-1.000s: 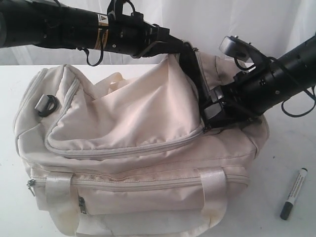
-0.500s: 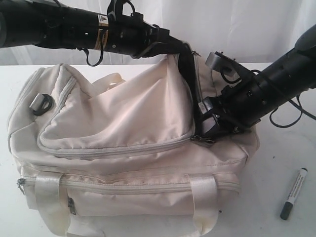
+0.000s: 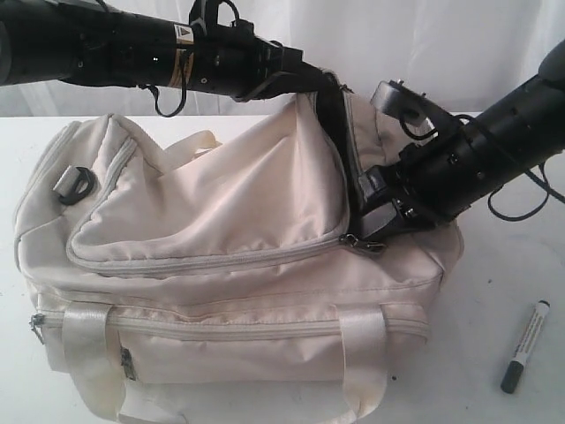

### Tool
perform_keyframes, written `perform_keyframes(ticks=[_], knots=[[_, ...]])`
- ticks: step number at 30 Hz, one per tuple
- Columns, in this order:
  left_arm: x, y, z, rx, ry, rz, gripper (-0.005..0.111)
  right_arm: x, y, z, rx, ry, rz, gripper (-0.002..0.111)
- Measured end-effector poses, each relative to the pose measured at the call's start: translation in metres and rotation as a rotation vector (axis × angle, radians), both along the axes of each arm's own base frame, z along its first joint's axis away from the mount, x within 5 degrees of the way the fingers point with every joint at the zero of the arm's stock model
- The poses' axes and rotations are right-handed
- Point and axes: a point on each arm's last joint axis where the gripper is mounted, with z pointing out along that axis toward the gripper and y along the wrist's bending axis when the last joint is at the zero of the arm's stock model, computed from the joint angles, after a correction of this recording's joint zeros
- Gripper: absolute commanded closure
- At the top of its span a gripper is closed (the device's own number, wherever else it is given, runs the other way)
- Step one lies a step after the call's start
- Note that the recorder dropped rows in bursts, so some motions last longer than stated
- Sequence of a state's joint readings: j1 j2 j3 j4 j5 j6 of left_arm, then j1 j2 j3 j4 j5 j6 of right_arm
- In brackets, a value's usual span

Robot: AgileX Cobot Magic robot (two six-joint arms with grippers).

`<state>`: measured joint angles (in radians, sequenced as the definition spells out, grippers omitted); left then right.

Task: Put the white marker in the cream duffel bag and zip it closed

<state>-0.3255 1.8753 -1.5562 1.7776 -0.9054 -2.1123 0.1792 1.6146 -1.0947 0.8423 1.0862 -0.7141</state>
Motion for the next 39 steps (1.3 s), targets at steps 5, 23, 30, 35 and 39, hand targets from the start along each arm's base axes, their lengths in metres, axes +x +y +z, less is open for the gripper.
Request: perform_keyframes(ticks=[5,23,30,35,39], knots=[[0.001,0.0,0.0,0.0,-0.001,0.01,0.107,-0.012,-0.002,0.021,0.007,-0.06,0.016,0.108],[0.002,0.001,0.0,0.002,-0.005,0.029,0.107,-0.035,-0.025,0.053,-0.229,-0.311,0.088,0.083],[0.002,0.001,0.0,0.002,-0.004,0.027,0.107,-0.033,-0.026,0.056,-0.272,-0.452,0.195,0.073],[0.002,0.001,0.0,0.001,-0.004,0.023,0.107,-0.036,-0.018,0.056,-0.292,-0.555,0.354,0.073],[0.002,0.001,0.0,0.001,-0.004,0.023,0.107,-0.039,-0.011,0.056,-0.3,-0.626,0.472,0.073]])
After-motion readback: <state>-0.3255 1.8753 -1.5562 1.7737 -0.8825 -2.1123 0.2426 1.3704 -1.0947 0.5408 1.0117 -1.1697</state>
